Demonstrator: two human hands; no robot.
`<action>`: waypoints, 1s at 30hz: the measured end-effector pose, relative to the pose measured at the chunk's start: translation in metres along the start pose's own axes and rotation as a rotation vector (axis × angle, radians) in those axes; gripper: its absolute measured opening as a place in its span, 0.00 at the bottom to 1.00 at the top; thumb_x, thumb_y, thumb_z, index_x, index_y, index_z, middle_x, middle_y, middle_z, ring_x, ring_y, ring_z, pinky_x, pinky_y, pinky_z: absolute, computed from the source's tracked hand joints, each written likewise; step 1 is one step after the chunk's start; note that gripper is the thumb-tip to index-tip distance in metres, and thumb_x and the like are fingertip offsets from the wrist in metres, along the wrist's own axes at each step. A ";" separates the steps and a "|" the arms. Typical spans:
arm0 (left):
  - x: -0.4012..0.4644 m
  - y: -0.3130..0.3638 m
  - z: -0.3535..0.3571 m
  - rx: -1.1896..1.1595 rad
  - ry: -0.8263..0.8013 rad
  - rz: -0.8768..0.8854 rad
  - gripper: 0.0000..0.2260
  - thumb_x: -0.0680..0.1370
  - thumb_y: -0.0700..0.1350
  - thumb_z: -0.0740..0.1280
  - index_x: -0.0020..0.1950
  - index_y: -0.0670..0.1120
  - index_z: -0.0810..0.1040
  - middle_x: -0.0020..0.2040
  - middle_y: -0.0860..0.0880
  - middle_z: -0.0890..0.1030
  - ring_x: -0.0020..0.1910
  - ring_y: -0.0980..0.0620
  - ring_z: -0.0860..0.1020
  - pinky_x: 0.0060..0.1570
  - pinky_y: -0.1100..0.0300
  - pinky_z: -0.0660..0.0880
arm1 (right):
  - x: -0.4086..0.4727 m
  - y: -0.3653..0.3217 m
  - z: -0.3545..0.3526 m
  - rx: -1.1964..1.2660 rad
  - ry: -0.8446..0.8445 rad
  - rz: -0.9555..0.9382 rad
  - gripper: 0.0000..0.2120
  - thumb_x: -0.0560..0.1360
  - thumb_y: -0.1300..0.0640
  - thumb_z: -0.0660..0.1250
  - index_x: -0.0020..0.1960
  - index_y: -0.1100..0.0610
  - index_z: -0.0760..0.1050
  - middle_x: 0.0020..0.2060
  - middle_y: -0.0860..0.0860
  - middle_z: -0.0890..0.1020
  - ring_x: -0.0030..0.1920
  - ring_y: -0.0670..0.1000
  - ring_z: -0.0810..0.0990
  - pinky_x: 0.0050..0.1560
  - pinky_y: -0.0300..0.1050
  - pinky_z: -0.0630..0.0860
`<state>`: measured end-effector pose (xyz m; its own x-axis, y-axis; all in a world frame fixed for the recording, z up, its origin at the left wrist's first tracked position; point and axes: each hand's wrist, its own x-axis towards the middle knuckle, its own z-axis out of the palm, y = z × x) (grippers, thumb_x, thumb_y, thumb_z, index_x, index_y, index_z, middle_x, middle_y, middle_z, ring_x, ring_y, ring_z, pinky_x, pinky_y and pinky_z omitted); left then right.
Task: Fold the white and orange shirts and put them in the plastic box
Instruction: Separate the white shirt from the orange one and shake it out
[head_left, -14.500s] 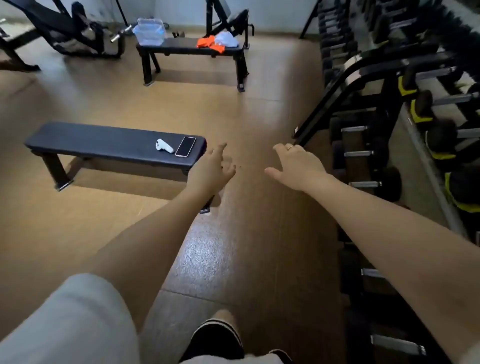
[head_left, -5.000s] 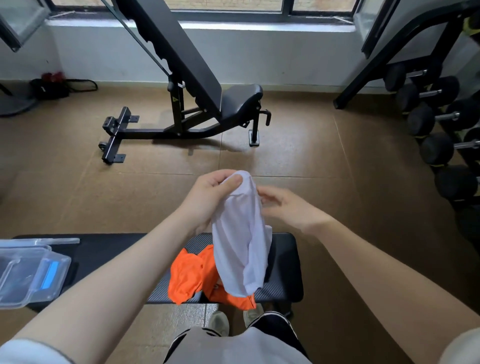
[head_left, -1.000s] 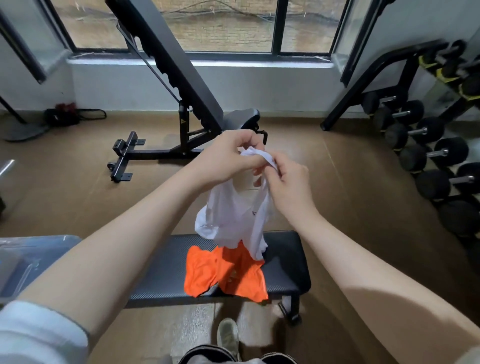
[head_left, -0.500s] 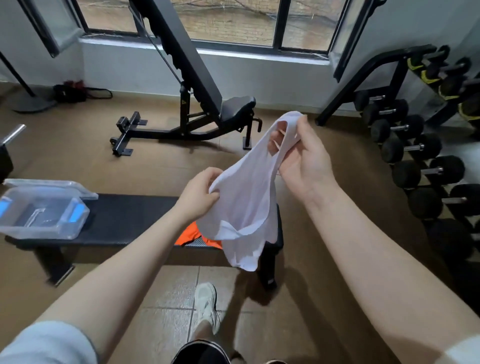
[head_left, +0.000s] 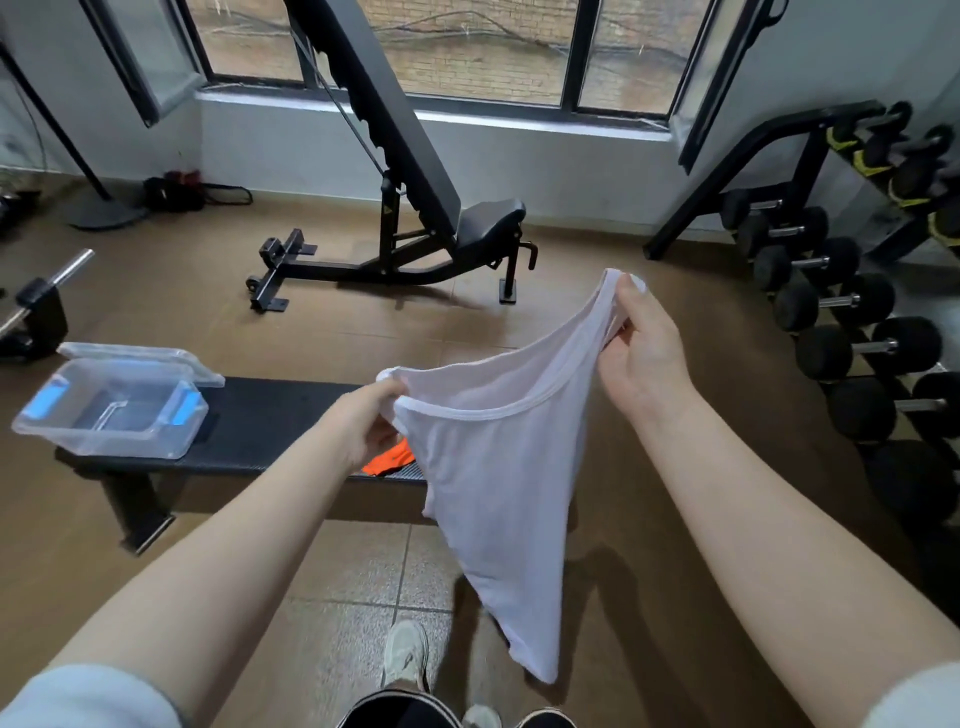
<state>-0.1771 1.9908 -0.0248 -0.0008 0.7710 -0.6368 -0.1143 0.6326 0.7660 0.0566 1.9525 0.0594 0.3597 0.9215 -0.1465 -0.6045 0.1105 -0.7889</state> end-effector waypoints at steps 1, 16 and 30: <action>-0.005 0.002 0.001 -0.038 -0.034 0.073 0.03 0.73 0.39 0.66 0.41 0.45 0.77 0.27 0.50 0.78 0.28 0.53 0.75 0.30 0.63 0.73 | 0.000 0.001 -0.004 -0.028 0.023 0.005 0.06 0.78 0.60 0.61 0.45 0.58 0.75 0.38 0.52 0.78 0.42 0.49 0.78 0.56 0.46 0.76; -0.026 0.002 0.005 0.329 0.247 0.724 0.16 0.71 0.52 0.67 0.33 0.40 0.72 0.35 0.45 0.68 0.33 0.53 0.65 0.38 0.60 0.63 | 0.024 0.025 -0.090 -1.027 0.351 0.012 0.11 0.73 0.63 0.57 0.35 0.69 0.67 0.31 0.55 0.65 0.38 0.52 0.63 0.32 0.43 0.56; -0.031 -0.002 -0.007 -0.021 0.252 0.607 0.12 0.77 0.46 0.64 0.43 0.37 0.77 0.40 0.45 0.72 0.39 0.51 0.68 0.35 0.60 0.66 | 0.024 0.026 -0.071 -0.354 -0.038 0.204 0.15 0.81 0.51 0.55 0.50 0.58 0.77 0.48 0.53 0.81 0.49 0.51 0.79 0.57 0.46 0.74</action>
<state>-0.1841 1.9649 -0.0072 -0.3039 0.9479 -0.0952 -0.0398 0.0872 0.9954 0.1000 1.9506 -0.0075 0.2275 0.9251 -0.3040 -0.3759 -0.2046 -0.9038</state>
